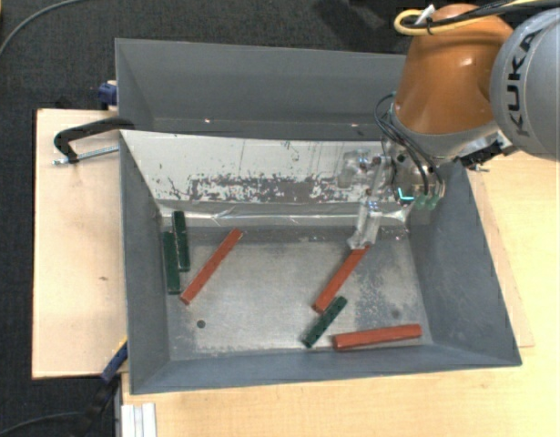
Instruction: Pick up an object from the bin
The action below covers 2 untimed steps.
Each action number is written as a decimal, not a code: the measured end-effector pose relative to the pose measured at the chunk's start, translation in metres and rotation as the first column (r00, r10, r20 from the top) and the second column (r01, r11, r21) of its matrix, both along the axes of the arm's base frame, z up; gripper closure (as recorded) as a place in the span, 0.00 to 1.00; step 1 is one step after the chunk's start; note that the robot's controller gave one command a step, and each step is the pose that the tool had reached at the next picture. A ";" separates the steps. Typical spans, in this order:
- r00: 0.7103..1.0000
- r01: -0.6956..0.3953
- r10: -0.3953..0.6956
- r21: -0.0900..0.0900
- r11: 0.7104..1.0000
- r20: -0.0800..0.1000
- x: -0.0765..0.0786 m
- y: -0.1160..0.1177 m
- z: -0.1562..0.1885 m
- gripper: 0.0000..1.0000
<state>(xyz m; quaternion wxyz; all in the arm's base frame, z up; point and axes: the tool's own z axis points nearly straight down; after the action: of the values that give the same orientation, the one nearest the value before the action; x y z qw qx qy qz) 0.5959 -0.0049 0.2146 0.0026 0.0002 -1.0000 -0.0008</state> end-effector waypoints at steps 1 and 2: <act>0.993 -0.120 0.120 -0.001 0.993 -0.001 -0.024 -0.035 -0.114 0.00; 0.770 -0.637 0.637 0.000 0.770 0.006 -0.027 -0.019 -0.143 0.00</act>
Offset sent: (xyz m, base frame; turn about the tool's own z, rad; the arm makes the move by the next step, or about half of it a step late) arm -0.0224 -0.0345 -0.1098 -0.1220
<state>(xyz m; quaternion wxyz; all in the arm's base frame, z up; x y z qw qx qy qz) 0.5687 -0.0238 0.0712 0.0000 0.3390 -0.9408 -0.0009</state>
